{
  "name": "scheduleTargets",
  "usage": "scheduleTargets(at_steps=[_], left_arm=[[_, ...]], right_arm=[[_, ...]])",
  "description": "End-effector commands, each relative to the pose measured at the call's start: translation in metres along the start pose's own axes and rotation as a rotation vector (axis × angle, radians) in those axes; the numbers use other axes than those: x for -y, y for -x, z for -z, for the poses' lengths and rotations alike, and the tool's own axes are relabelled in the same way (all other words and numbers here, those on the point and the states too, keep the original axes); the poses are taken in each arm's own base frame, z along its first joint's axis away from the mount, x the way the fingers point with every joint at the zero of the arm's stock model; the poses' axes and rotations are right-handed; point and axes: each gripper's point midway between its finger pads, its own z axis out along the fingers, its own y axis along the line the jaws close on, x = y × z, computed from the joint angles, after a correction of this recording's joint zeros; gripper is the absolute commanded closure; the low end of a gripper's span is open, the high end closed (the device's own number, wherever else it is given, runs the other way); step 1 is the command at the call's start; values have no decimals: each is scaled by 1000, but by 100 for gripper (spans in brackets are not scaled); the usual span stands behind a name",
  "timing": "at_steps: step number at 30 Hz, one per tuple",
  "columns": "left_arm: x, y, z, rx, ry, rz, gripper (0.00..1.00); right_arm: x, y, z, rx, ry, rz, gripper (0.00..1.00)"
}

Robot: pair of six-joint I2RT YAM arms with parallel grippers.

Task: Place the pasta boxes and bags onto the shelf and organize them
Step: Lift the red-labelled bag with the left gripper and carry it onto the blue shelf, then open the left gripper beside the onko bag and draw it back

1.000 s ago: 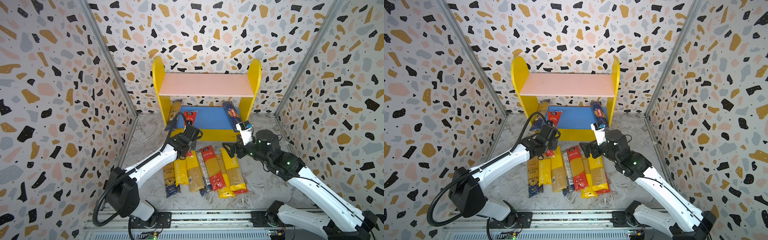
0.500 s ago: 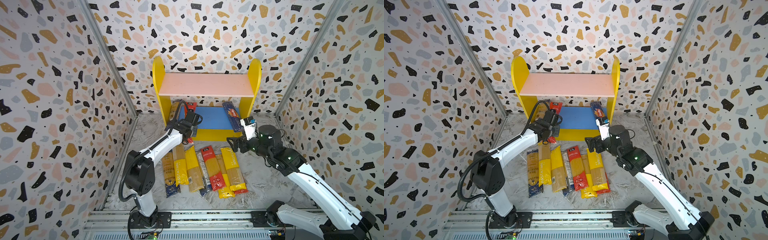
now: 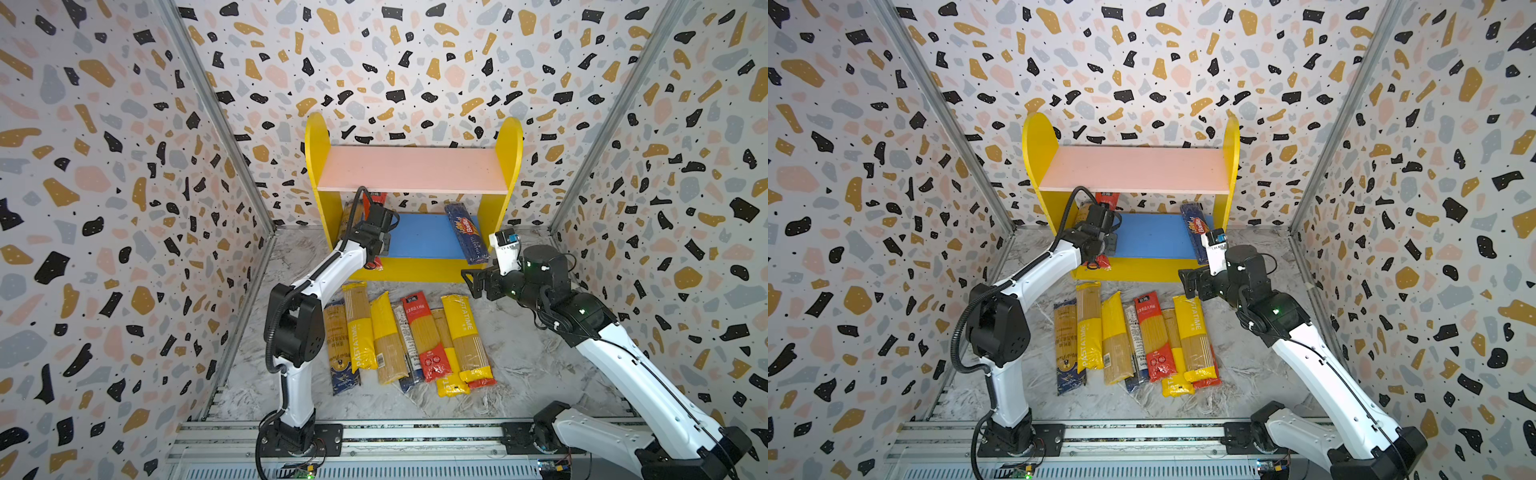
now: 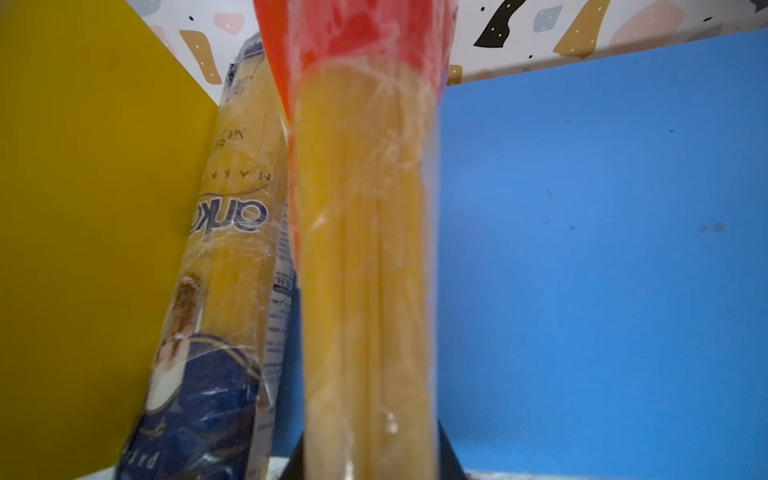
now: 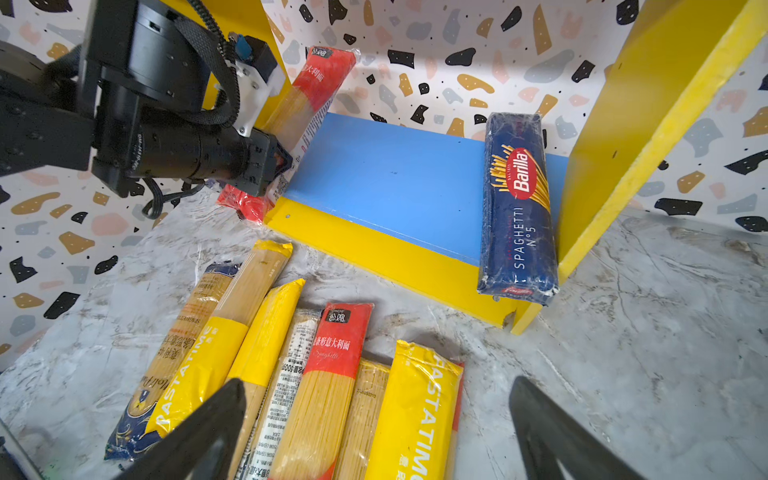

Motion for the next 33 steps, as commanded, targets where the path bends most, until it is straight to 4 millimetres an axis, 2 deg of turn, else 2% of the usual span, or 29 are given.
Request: scheduleTargets(at_steps=[1,5,6,9,10,15,19,23,33], left_arm=[[-15,68,23,200,19,74,100],[-16,68,16,186,18,70,100],[-15,68,17,185,16,69,92],[-16,66,18,180,14,72,59],[-16,65,19,177,11,75,52],[-15,54,22,160,-10,80,34],[-15,48,30,162,-37,100,31],[-7,42,45,168,-116,130,28],[4,3,96,181,-257,184,24]], right_arm=[[-2,15,8,27,8,7,1],[-1,15,5,22,12,1,1],[-1,15,4,22,13,0,1],[-1,17,3,23,14,-3,1],[-1,17,3,21,16,-4,1],[-2,18,2,23,25,-12,1],[-3,17,5,22,29,-20,1],[-2,13,6,14,25,-24,1],[-7,3,9,13,59,-55,1]])
